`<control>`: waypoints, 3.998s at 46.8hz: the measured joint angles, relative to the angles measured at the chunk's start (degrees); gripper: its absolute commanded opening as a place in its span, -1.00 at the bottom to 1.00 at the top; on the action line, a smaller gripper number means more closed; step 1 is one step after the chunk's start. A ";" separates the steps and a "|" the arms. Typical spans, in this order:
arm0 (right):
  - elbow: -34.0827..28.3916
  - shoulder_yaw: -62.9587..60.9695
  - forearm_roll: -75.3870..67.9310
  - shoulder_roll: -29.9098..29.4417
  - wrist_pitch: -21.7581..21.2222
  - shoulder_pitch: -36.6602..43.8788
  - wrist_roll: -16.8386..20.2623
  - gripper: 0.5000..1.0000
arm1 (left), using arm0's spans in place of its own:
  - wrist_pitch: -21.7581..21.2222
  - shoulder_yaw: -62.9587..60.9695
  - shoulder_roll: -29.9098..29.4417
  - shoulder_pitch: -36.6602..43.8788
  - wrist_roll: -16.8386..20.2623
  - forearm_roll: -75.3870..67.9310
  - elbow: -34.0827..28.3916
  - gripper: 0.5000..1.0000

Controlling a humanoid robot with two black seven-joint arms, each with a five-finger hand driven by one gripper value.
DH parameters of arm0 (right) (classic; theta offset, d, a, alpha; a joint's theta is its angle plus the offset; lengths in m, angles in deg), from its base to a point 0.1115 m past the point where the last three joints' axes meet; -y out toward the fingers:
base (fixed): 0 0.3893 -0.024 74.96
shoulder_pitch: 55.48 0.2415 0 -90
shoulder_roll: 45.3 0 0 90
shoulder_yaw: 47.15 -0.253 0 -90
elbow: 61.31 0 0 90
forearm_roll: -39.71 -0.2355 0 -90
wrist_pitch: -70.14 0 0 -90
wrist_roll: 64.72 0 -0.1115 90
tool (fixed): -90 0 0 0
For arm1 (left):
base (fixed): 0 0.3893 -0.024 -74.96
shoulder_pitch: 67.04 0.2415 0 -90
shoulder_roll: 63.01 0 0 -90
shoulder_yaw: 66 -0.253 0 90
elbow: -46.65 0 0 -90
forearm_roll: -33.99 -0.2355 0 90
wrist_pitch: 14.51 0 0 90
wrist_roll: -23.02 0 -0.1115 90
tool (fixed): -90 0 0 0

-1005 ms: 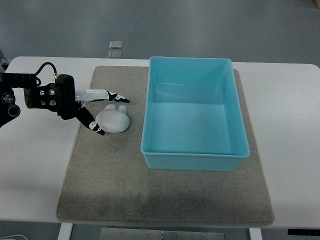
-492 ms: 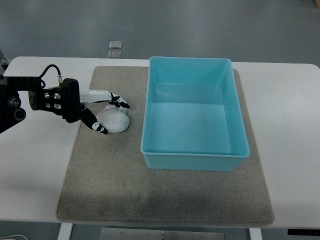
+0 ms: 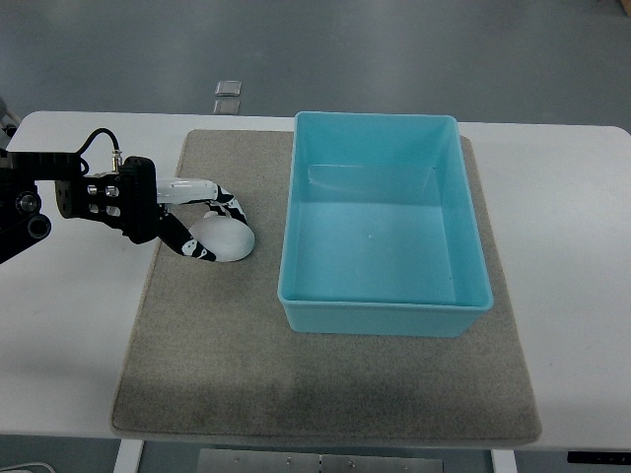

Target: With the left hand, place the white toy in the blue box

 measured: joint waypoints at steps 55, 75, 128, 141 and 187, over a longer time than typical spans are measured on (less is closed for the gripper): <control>0.00 0.00 0.00 0.00 -0.01 0.00 0.00 0.74 | -7.84 0.49 -3.73 -13.39 2.99 -1.33 -0.18 -1.00; -0.01 0.00 0.00 0.00 -0.02 0.02 0.00 0.74 | -7.57 -0.04 4.54 -16.36 2.99 -3.11 2.61 -1.00; 0.01 0.00 0.00 0.00 -0.01 0.00 0.00 0.74 | -7.57 -3.86 15.45 -13.32 2.84 -3.69 0.86 0.85; 0.00 0.00 0.00 0.00 -0.03 0.00 0.00 0.74 | -7.65 -3.72 15.37 -12.97 2.81 -2.36 -0.33 0.98; -0.01 0.00 0.00 0.00 -0.01 0.00 0.00 0.74 | -1.79 -2.54 4.69 -11.18 -2.04 68.49 -9.48 0.99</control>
